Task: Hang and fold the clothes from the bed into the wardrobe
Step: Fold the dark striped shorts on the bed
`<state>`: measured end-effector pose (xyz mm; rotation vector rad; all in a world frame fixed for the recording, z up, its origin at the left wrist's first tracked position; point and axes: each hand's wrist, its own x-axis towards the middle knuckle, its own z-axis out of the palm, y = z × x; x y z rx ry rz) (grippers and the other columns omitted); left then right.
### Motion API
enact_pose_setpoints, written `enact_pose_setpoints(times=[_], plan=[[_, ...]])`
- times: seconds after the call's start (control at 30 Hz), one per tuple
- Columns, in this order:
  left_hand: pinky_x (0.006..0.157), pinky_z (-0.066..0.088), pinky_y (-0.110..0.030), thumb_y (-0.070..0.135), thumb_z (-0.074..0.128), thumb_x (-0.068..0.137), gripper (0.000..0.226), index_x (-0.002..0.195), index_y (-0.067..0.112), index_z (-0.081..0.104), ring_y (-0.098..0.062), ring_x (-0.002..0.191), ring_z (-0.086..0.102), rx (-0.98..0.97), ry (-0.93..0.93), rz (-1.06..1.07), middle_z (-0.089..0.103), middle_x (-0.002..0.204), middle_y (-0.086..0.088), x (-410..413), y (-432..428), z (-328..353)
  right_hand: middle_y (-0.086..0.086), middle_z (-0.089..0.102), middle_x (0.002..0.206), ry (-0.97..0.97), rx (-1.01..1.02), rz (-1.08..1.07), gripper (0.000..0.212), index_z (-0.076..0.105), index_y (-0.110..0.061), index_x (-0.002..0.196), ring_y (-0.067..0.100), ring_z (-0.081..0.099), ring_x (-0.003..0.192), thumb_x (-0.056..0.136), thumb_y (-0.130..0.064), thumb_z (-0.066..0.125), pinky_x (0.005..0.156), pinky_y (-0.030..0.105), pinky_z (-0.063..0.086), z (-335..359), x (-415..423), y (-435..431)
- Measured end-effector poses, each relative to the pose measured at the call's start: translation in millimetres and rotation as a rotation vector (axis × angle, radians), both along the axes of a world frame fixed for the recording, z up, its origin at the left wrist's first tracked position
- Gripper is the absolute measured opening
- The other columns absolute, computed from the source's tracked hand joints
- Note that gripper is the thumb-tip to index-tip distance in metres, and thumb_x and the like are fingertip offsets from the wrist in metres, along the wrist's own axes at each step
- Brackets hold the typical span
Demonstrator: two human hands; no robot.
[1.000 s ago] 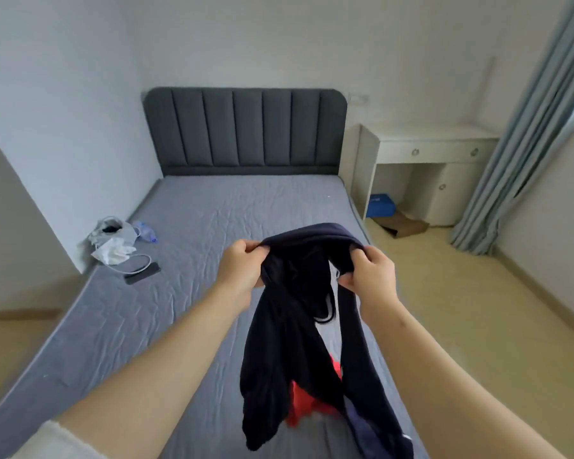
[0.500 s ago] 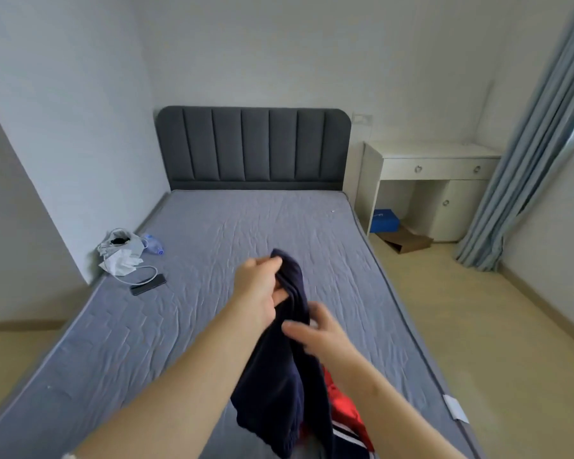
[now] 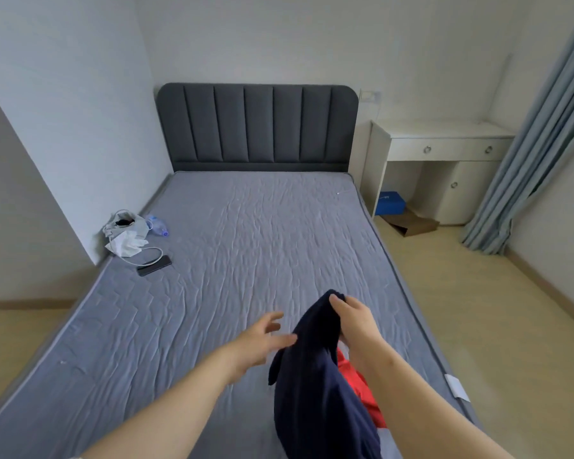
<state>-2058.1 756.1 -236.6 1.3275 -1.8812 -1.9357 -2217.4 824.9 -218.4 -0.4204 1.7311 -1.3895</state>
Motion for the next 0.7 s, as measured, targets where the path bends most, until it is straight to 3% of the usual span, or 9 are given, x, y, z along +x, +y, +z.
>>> enact_pose_setpoints(times=[0.1, 0.17, 0.23, 0.3, 0.4, 0.47, 0.53, 0.63, 0.7], plan=[[0.074, 0.04, -0.007, 0.031, 0.066, 0.084, 0.066, 0.139, 0.033, 0.029, 0.006, 0.098, 0.045, -0.043, -0.1, -0.202, 0.04, 0.125, 0.013, -1.4, 6.5, -9.9, 0.009, 0.064, 0.098, -0.125, -0.117, -0.058, 0.018, 0.06, -0.012, 0.086, 0.023, 0.06, 0.091, 0.094, -0.026, 0.053, 0.083, 0.038, 0.051, 35.6, -4.3, -11.0], [0.064, 0.041, -0.005, 0.031, 0.062, 0.087, 0.064, 0.141, 0.026, 0.028, 0.003, 0.095, 0.045, -0.091, -0.136, -0.19, 0.045, 0.121, 0.013, -6.4, 10.2, -15.8, 0.005, 0.068, 0.088, -0.242, -0.213, -0.044, 0.019, 0.061, -0.013, 0.085, 0.019, 0.064, 0.083, 0.094, -0.027, 0.053, 0.066, 0.033, 0.055, 63.0, -5.8, -13.1], [0.078, 0.044, -0.014, 0.033, 0.06, 0.088, 0.062, 0.141, 0.025, 0.028, -0.007, 0.104, 0.045, -0.12, -0.122, -0.094, 0.045, 0.135, 0.006, -12.3, 11.3, -15.9, 0.004, 0.069, 0.083, -0.331, -0.302, -0.018, 0.018, 0.061, -0.012, 0.091, 0.015, 0.065, 0.077, 0.094, -0.028, 0.052, 0.054, 0.026, 0.052, 87.1, -6.7, -12.5], [0.093, 0.043, -0.027, 0.031, 0.065, 0.085, 0.064, 0.138, 0.024, 0.031, -0.012, 0.111, 0.046, -0.166, -0.045, 0.031, 0.044, 0.139, 0.001, -17.0, 8.0, -13.3, 0.005, 0.069, 0.088, -0.371, -0.366, 0.008, 0.021, 0.061, -0.01, 0.097, 0.017, 0.065, 0.083, 0.095, -0.028, 0.051, 0.061, 0.027, 0.051, 103.2, -8.6, -11.1], [0.107, 0.037, -0.038, 0.034, 0.081, 0.065, 0.101, 0.144, 0.03, 0.017, -0.015, 0.128, 0.038, -0.183, 0.103, 0.058, 0.033, 0.142, 0.009, -22.0, 1.2, -3.4, 0.006, 0.07, 0.089, -0.433, -0.436, 0.028, 0.023, 0.062, -0.008, 0.097, 0.019, 0.065, 0.087, 0.096, -0.028, 0.049, 0.068, 0.028, 0.052, 114.1, -10.2, -11.2], [0.107, 0.037, -0.035, 0.039, 0.083, 0.054, 0.114, 0.142, 0.041, 0.011, -0.011, 0.128, 0.038, -0.159, 0.165, -0.02, 0.033, 0.138, 0.016, -25.7, 1.7, 3.9, 0.007, 0.07, 0.092, -0.465, -0.466, 0.035, 0.024, 0.062, -0.008, 0.099, 0.019, 0.066, 0.088, 0.096, -0.027, 0.049, 0.069, 0.029, 0.054, 117.0, -8.9, -12.0], [0.096, 0.042, -0.028, 0.039, 0.081, 0.061, 0.096, 0.136, 0.045, 0.021, -0.005, 0.115, 0.046, -0.188, 0.189, -0.011, 0.043, 0.127, 0.021, -29.2, 2.0, 5.1, 0.007, 0.071, 0.089, -0.489, -0.477, 0.036, 0.024, 0.062, -0.007, 0.099, 0.019, 0.067, 0.086, 0.096, -0.027, 0.05, 0.065, 0.027, 0.055, 117.3, -7.0, -13.8], [0.078, 0.049, -0.027, 0.031, 0.059, 0.089, 0.027, 0.113, 0.036, 0.049, -0.004, 0.091, 0.056, -0.247, 0.095, 0.166, 0.06, 0.108, 0.014, -29.1, -1.6, 5.4, 0.008, 0.069, 0.09, -0.499, -0.447, 0.019, 0.026, 0.06, -0.005, 0.104, 0.019, 0.066, 0.084, 0.096, -0.027, 0.049, 0.063, 0.027, 0.054, 114.9, -5.2, -14.6], [0.068, 0.056, -0.028, 0.024, 0.049, 0.095, 0.009, 0.099, 0.031, 0.055, -0.009, 0.085, 0.061, -0.236, 0.044, 0.195, 0.063, 0.097, 0.008, -25.5, -4.5, 8.8, 0.009, 0.066, 0.098, -0.534, -0.451, -0.021, 0.028, 0.057, -0.005, 0.114, 0.02, 0.063, 0.089, 0.096, -0.025, 0.048, 0.067, 0.028, 0.052, 111.1, -5.9, -14.6]])
